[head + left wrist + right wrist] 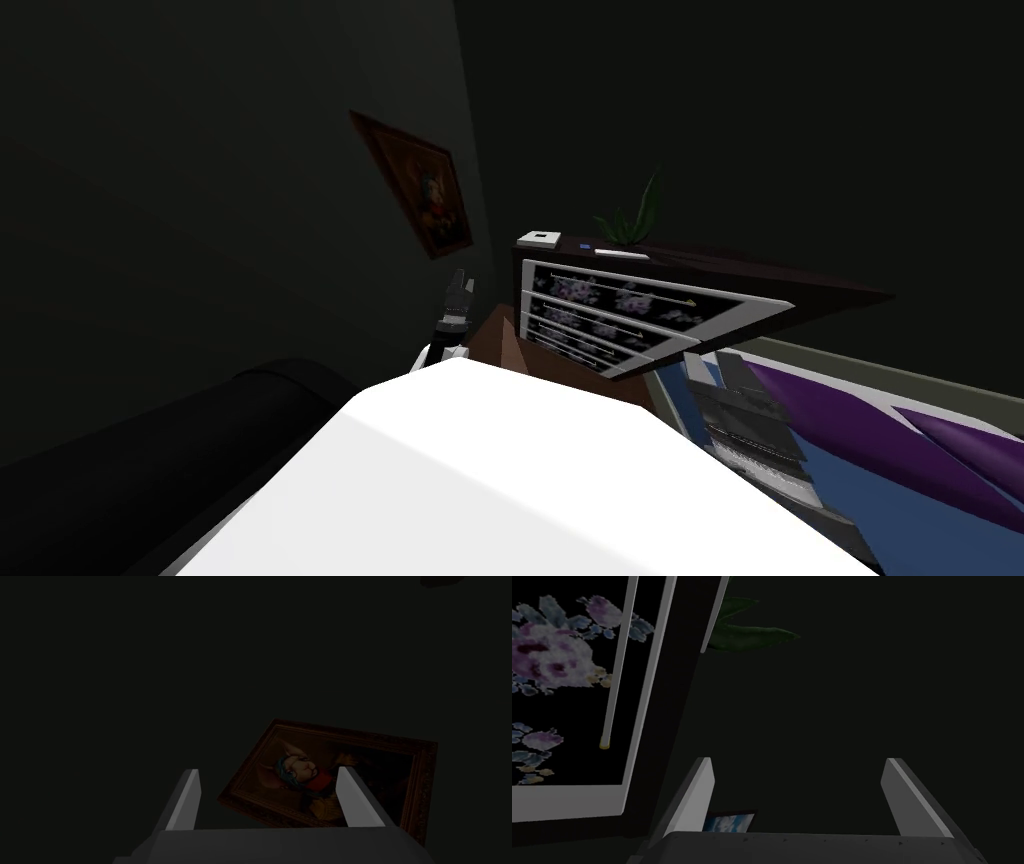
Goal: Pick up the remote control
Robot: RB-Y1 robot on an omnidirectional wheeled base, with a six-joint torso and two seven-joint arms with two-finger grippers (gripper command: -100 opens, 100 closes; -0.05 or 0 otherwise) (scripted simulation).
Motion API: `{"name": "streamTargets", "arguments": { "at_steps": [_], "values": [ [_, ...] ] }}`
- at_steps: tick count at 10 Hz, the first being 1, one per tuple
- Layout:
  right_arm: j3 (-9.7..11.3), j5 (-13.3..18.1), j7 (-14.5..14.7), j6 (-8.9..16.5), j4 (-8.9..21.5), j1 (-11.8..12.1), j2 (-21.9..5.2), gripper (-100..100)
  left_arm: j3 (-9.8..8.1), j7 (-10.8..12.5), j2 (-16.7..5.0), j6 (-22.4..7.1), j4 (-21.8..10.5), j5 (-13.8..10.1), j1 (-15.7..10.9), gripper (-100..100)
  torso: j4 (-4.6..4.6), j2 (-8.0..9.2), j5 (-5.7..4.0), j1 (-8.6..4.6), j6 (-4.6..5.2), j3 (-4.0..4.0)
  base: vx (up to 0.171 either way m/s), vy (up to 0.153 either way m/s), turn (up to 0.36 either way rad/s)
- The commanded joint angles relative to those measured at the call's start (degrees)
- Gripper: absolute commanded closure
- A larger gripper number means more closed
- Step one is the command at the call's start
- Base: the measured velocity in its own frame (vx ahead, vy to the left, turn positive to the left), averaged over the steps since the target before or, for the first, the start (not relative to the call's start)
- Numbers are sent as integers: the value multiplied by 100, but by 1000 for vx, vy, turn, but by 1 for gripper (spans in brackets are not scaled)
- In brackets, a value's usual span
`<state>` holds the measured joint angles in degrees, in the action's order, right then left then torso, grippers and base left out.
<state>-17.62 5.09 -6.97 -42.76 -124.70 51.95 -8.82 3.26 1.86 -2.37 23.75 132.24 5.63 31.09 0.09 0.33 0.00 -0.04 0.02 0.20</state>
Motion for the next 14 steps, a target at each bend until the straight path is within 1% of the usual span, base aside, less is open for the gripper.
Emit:
{"name": "streamTargets", "arguments": {
  "at_steps": [1, 2, 3, 4, 5, 6, 7, 8, 9, 10, 11, 12, 13, 14],
  "values": [
    [-286, 190, -125, -161, 128, 286, -13, -100, 0, 0, 0, 0, 0, 0, 0, 0, 0, 0, 0, 0, 0, 0, -84, 53, 290],
    [-366, 190, -125, -161, 128, 338, -13, -100, 1, 0, 0, 0, 0, 0, -1, 0, 0, 2, 2, 8, -4, 1, -69, 32, 132],
    [-576, 362, -229, -294, 241, 595, -24, -100, 0, 0, 0, 0, 0, 0, 0, 0, 0, -2, 1, 2, 0, -1, -63, 32, 255],
    [-681, 362, -229, -294, 241, 637, -24, -100, 0, 0, 0, 0, 0, 0, -1, 0, -1, -4, 0, -1, -3, -3, -57, 13, 140],
    [-891, 539, -329, -433, 358, 870, -35, -100, 0, 0, 0, 0, 0, 0, 0, 0, -1, -7, -2, -8, 0, -4, -73, 25, 295],
    [-1006, 539, -329, -433, 358, 944, -35, -100, 0, 0, 0, 0, 0, 0, -1, 0, -1, -3, -1, -5, -4, -2, -58, 13, 140],
    [-1208, 721, -424, -579, 478, 1162, -48, -100, -1, 0, 0, 0, 0, 0, 1, 0, -1, -7, -2, -10, 1, -4, -56, 32, 348],
    [-1339, 721, -424, -579, 478, 1259, -48, -100, 0, 0, 0, 0, 0, 0, -1, 0, -2, -8, -1, -6, -5, -5, -41, 20, 142],
    [-1542, 907, -512, -731, 601, 1432, -64, -100, -1, 0, 0, 0, 0, 0, 1, 0, -2, -13, -1, -8, 2, -7, -37, 38, 289],
    [-1677, 907, -512, -731, 601, 1578, -64, -100, 0, 0, 0, 0, 0, 0, 0, 0, -3, -14, -1, -4, -4, -8, -7, 37, 136],
    [-1857, 1096, -592, -890, 725, 1824, -84, -100, -1, 0, 0, 0, 0, 0, 1, 0, -5, -23, 0, -3, 1, -13, -10, 39, 284],
    [-2017, 1096, -592, -890, 725, 1900, -84, -100, 0, 0, 0, 0, 0, 0, 0, 0, -5, -25, -1, -5, -4, -15, -31, 15, 196],
    [-2193, 1288, -665, -1053, 849, 2099, -108, -100, -1, 0, -1, 0, 0, 0, 1, 0, -5, -20, -1, -12, -1, -12, -46, -3, 323],
    [-2358, 1288, -665, -1053, 849, 2223, -108, -100, 0, 0, -1, 0, 0, 0, 0, 0, -3, -15, -3, -18, -4, -9, -27, -9, 162]
  ]
}}
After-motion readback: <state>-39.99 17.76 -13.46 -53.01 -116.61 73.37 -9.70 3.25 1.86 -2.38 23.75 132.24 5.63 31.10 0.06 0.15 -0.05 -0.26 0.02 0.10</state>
